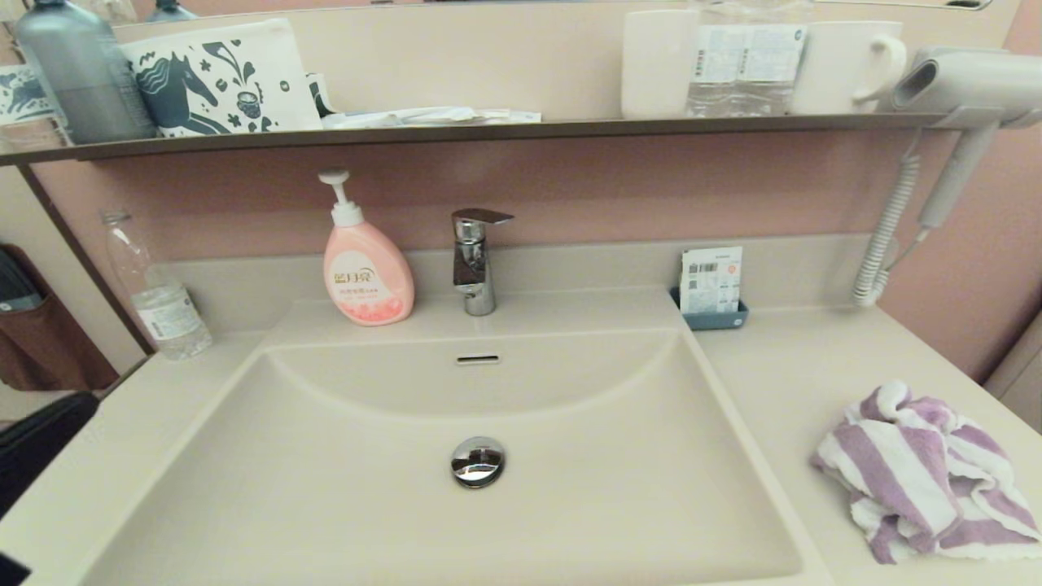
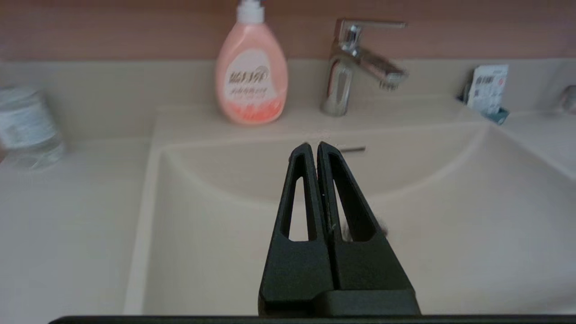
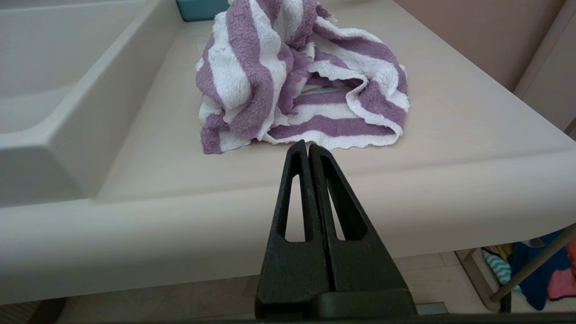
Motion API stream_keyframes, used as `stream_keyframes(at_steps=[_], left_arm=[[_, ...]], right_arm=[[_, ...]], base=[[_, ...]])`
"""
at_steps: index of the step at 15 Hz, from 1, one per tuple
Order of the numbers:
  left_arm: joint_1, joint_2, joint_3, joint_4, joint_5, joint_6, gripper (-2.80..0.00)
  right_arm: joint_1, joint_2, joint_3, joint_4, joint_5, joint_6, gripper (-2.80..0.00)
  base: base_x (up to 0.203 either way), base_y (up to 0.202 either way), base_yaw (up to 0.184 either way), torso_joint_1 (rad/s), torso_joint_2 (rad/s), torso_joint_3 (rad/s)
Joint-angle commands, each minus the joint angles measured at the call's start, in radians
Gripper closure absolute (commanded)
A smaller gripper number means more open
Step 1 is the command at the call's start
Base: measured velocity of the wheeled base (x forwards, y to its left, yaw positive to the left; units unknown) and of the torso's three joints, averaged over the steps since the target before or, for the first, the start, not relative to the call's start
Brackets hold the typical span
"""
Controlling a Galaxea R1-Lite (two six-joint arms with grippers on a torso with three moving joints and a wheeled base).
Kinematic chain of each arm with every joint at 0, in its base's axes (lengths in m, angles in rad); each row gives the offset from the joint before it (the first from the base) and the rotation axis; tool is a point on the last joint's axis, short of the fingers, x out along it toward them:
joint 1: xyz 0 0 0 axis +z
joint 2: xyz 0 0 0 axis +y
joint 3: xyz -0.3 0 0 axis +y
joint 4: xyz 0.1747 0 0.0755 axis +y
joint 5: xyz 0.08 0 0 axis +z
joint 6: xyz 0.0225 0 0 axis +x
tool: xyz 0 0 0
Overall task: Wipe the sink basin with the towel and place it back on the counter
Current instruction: Turn on the faucet
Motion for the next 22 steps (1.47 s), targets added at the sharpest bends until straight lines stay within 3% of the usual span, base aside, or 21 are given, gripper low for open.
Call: stream_keyframes(at_steps=[1,5,10,13,17,22], left_arm=[[-0.055,0.253,-0.061,-0.079,-0.007,-0.025,0.00],[-0.205,0.442,-0.183,-0.171,0.000,-0.055,0.00],[-0.345,0.664,-0.344,-0.168,0.100,-0.035,0.00],[-0.379,0.741,-0.467,-0.065,0.112,0.054,0.00],[-0.453,0.841,-0.637,0.034,0.129,0.067,0.00],[-0.481,0.946,-0.769,0.027,0.180,0.065,0.00]], right_arm=[[0.000,0.000,0.000,-0.001,0.000,0.000,0.00],[0.000,0.000,0.000,-0.001,0.000,0.000,0.00],[0.000,0.000,0.000,-0.001,0.000,0.000,0.00],[0.000,0.000,0.000,-0.001,0.000,0.000,0.00],[0.000,0.000,0.000,-0.001,0.000,0.000,0.00],[0.000,0.000,0.000,-0.001,0.000,0.000,0.00]], base=[[0.000,0.000,0.000,0.000,0.00,0.000],[0.000,0.000,0.000,0.000,0.00,0.000],[0.000,0.000,0.000,0.000,0.00,0.000],[0.000,0.000,0.000,0.000,0.00,0.000],[0.000,0.000,0.000,0.000,0.00,0.000],[0.000,0.000,0.000,0.000,0.00,0.000]])
